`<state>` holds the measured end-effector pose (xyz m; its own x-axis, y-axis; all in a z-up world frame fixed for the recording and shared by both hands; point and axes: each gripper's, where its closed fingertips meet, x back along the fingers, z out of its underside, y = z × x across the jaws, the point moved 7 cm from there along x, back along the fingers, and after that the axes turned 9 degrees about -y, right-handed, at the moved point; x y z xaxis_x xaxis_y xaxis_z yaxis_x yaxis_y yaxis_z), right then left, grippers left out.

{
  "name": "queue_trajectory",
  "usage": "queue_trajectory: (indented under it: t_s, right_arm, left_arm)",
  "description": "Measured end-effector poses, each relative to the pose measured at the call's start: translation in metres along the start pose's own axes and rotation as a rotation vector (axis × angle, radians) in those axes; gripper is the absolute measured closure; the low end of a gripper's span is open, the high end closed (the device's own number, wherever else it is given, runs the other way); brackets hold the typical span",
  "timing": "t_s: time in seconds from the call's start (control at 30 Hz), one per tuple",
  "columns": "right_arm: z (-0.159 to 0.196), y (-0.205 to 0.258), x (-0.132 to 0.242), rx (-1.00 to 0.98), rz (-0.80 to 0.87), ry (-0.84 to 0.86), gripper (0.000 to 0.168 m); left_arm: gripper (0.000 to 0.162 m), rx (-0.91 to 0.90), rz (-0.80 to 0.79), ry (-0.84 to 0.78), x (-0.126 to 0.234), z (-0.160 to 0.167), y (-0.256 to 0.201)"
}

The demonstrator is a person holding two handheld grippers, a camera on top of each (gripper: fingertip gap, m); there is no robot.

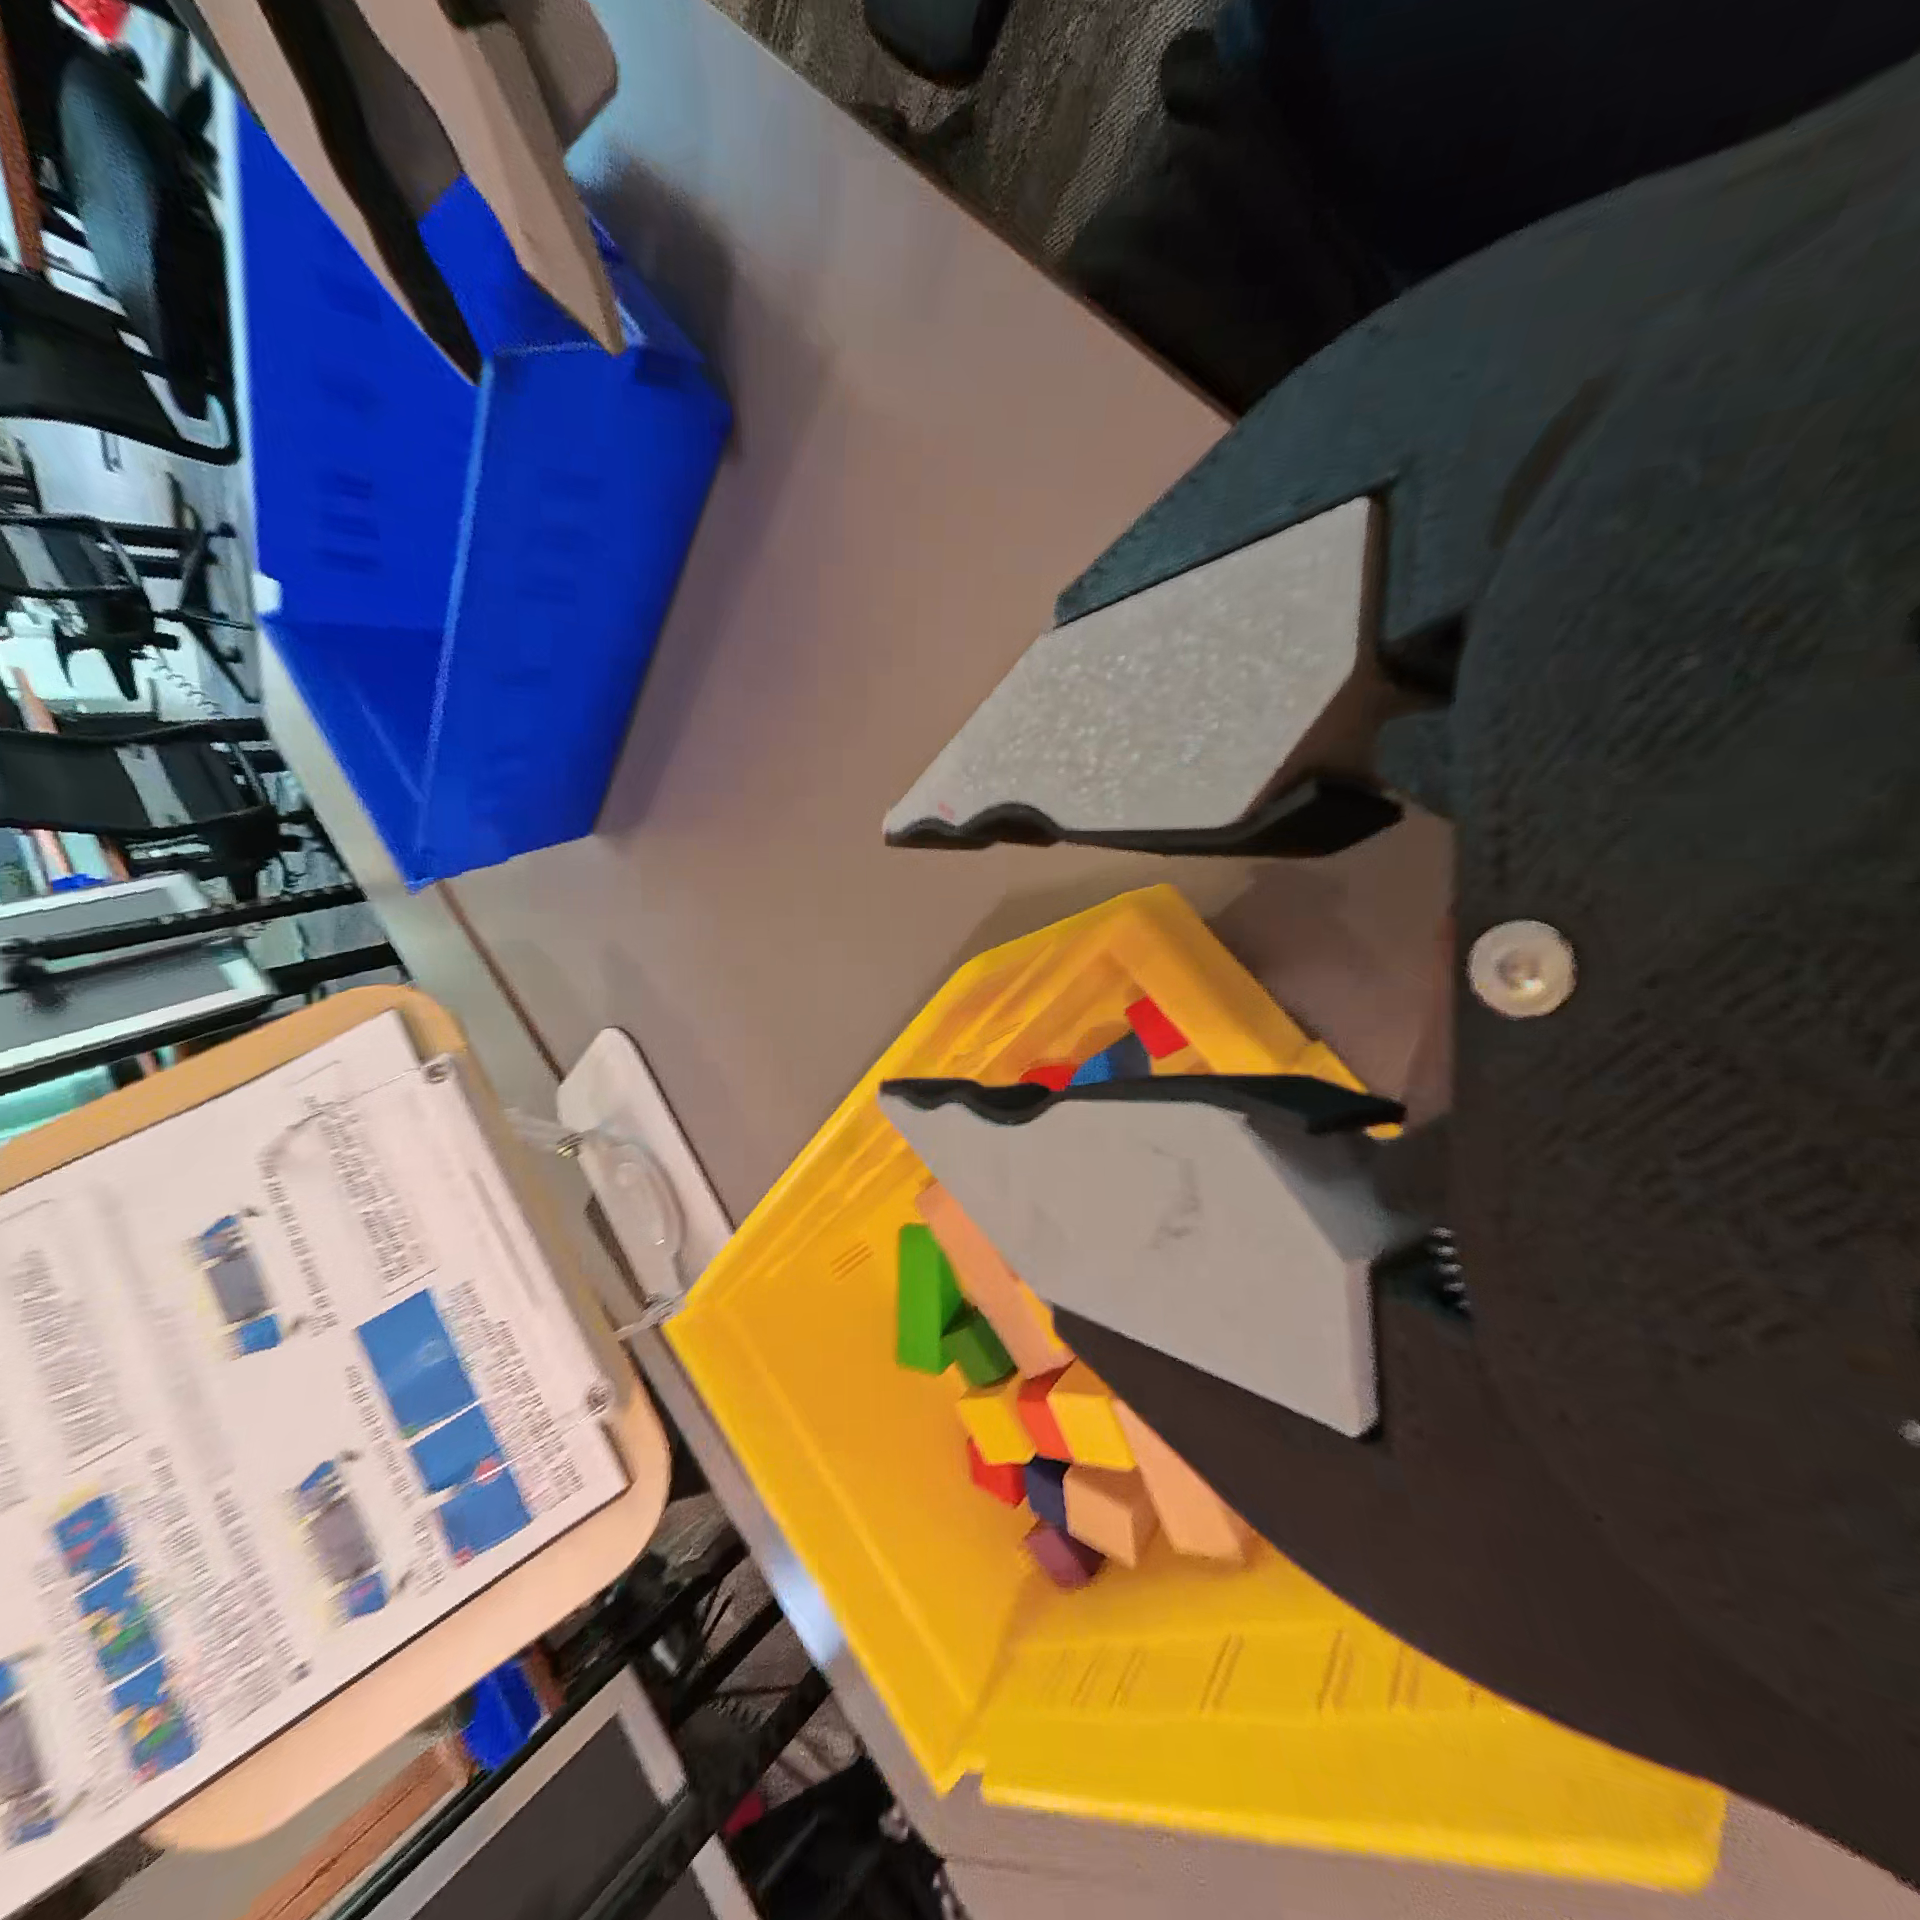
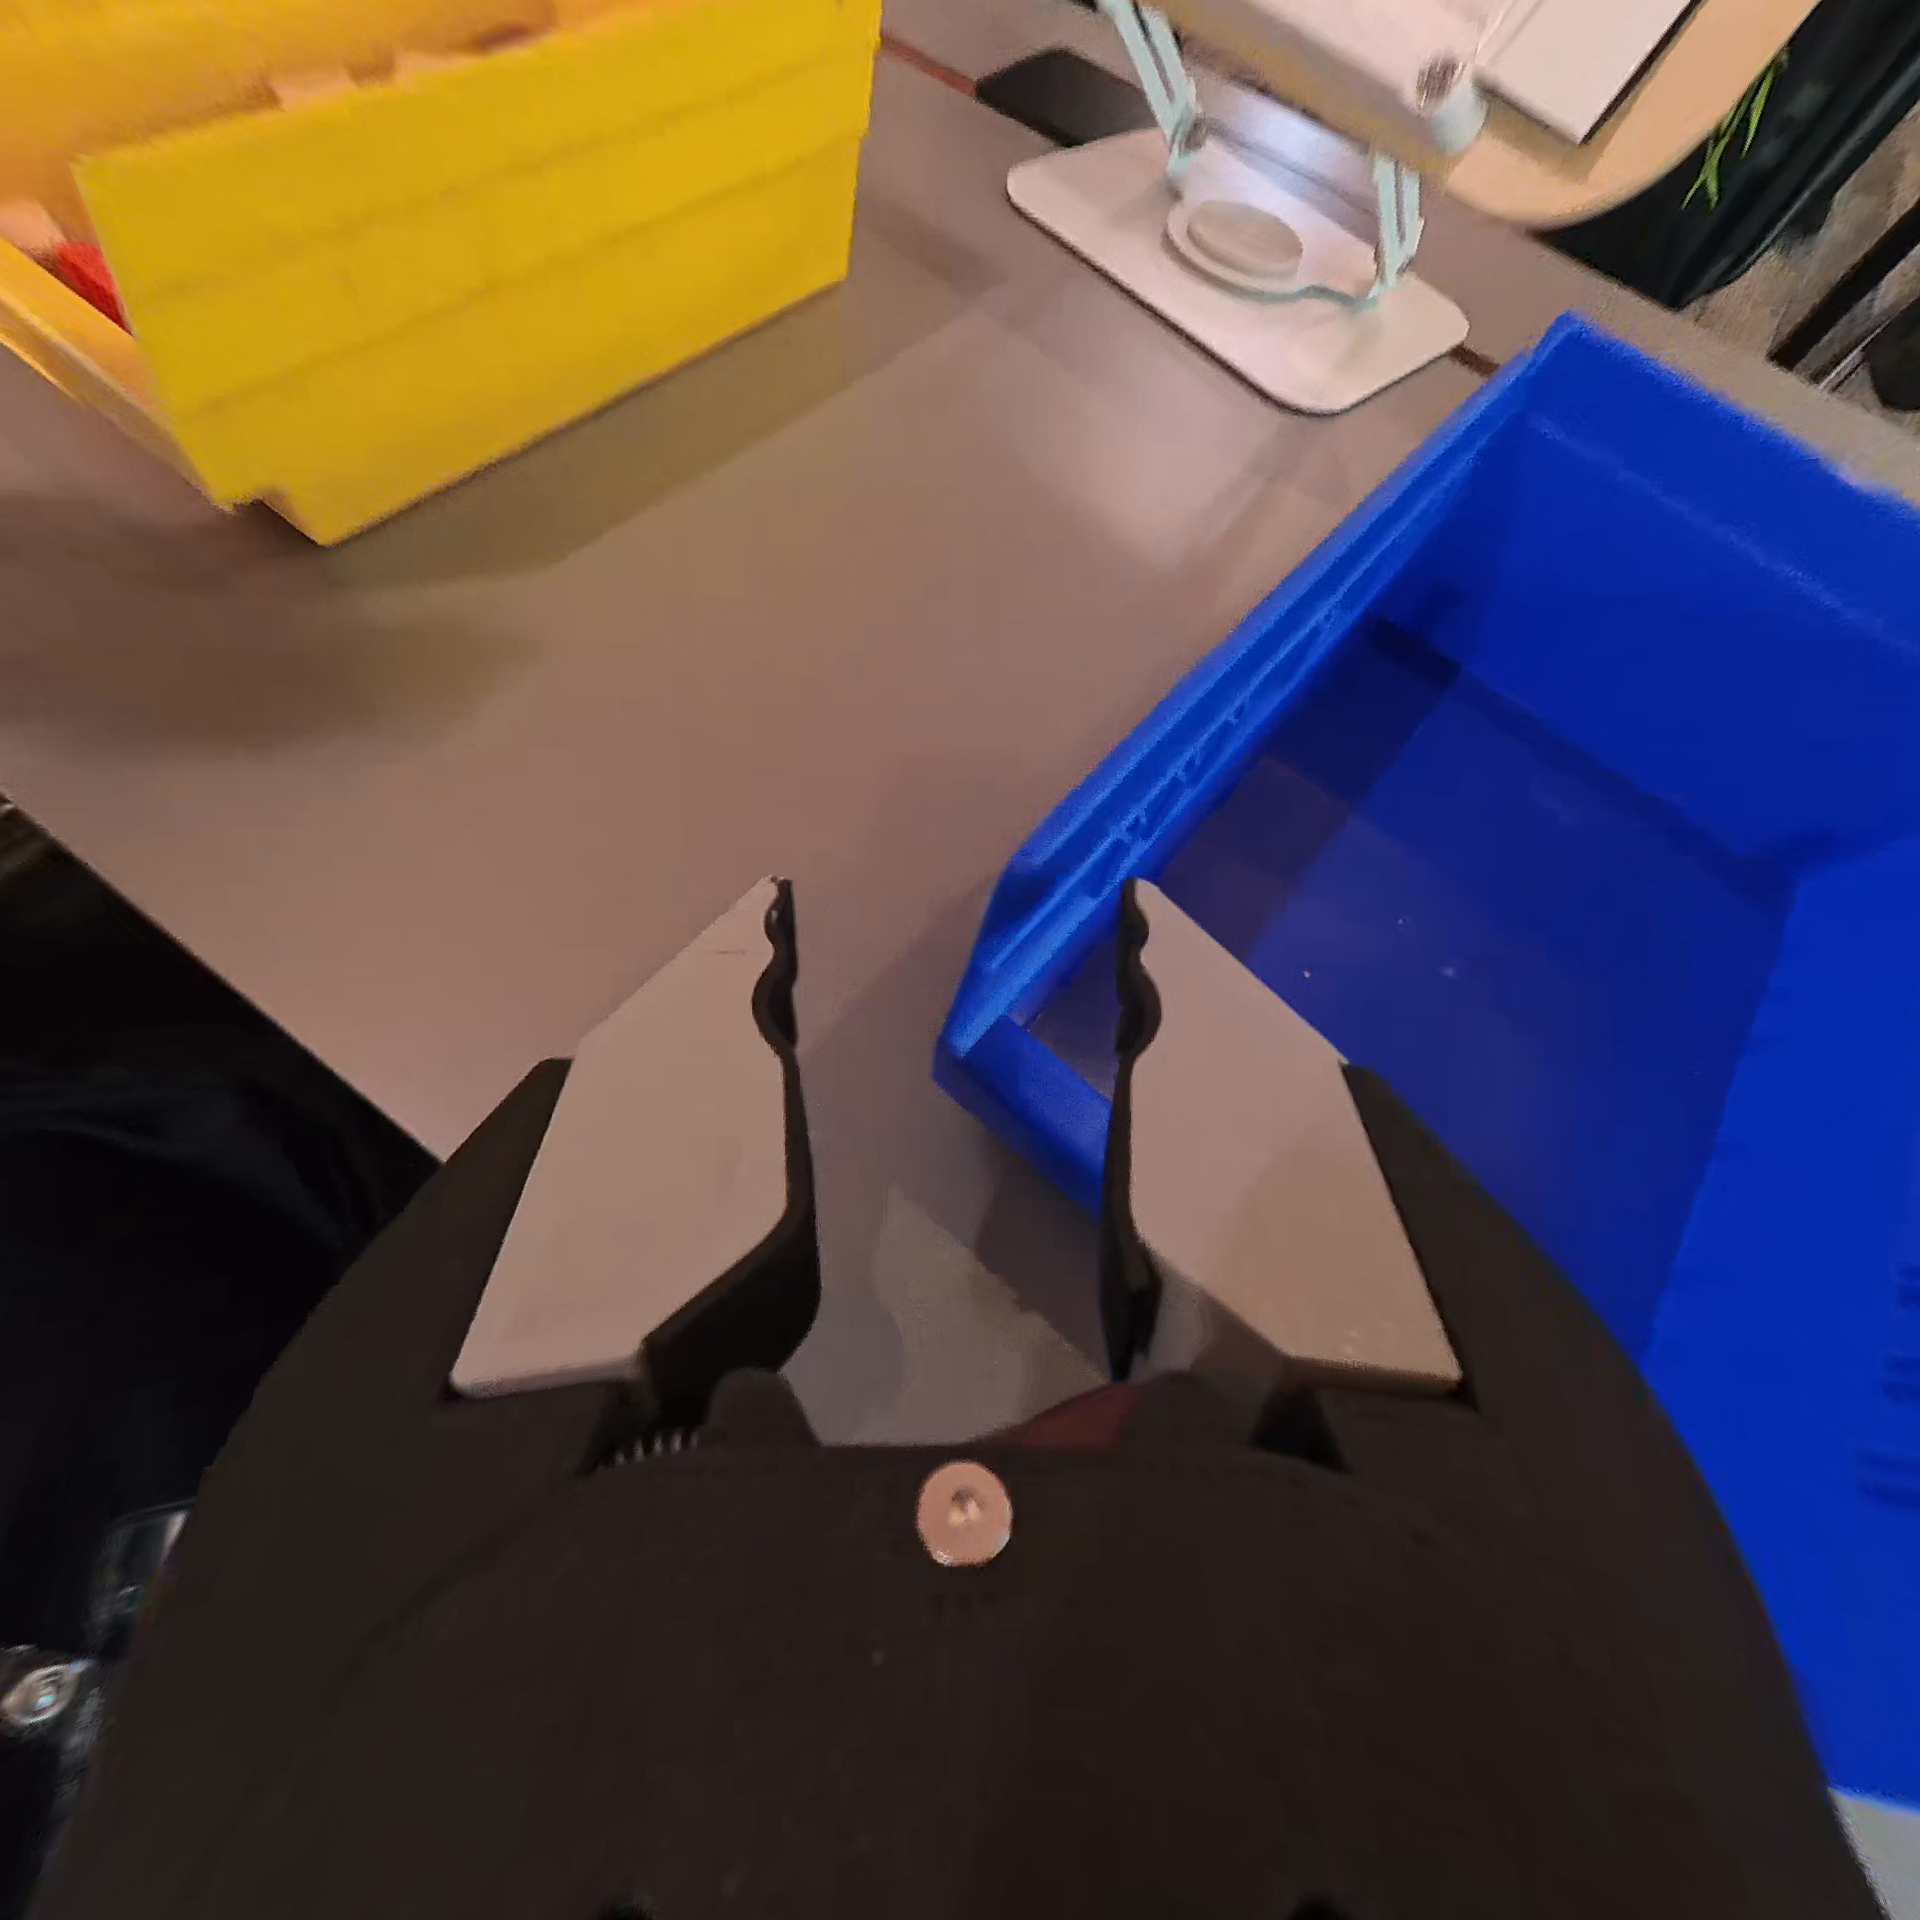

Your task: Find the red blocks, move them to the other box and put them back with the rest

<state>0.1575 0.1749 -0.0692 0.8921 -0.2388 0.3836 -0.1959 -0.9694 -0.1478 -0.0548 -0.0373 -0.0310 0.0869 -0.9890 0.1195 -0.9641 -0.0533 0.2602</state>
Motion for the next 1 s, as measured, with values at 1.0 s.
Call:
queue_trajectory:
  t_s: [1.0]
  right_arm:
    - [-0.122,0.034,0.028,0.069,-0.127,-0.286,0.1]
  left_arm:
    - [0.106,-0.06,-0.029,0.004,0.003,-0.015,0.018]
